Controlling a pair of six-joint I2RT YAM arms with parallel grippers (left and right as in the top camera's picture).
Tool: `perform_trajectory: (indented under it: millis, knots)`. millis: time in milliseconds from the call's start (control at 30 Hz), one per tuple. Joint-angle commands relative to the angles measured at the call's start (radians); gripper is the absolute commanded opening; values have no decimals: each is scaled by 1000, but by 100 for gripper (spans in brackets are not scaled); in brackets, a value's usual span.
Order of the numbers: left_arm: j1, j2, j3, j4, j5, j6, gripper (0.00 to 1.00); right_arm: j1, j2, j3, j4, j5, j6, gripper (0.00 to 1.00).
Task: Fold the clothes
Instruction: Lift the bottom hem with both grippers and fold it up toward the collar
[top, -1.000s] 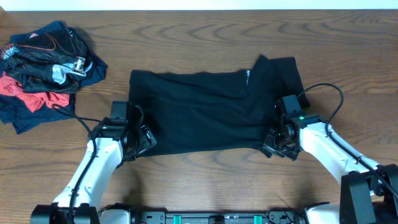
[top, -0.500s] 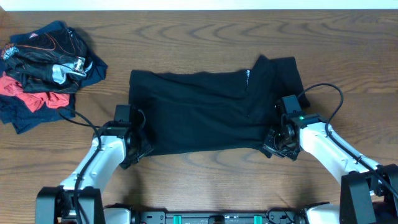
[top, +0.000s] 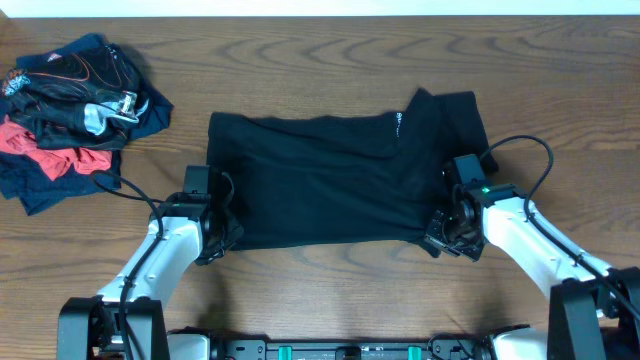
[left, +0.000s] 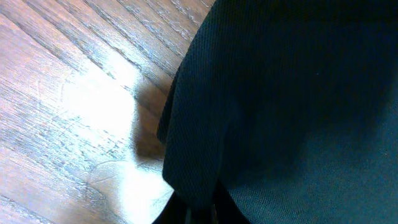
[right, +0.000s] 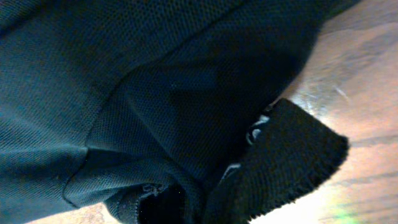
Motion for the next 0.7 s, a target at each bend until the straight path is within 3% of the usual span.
perform_trajectory:
  millis: [0, 200, 667]
  knots:
    - [-2, -21, -9, 3, 25, -13, 6, -10, -64, 16, -14, 66, 7, 1]
    - [-2, -133, -9, 0, 24, -12, 6, -10, -154, 67, -50, 96, -27, 1]
    - [-2, -252, 18, 29, -16, 22, 6, -10, -158, 137, -30, 149, -91, 1]
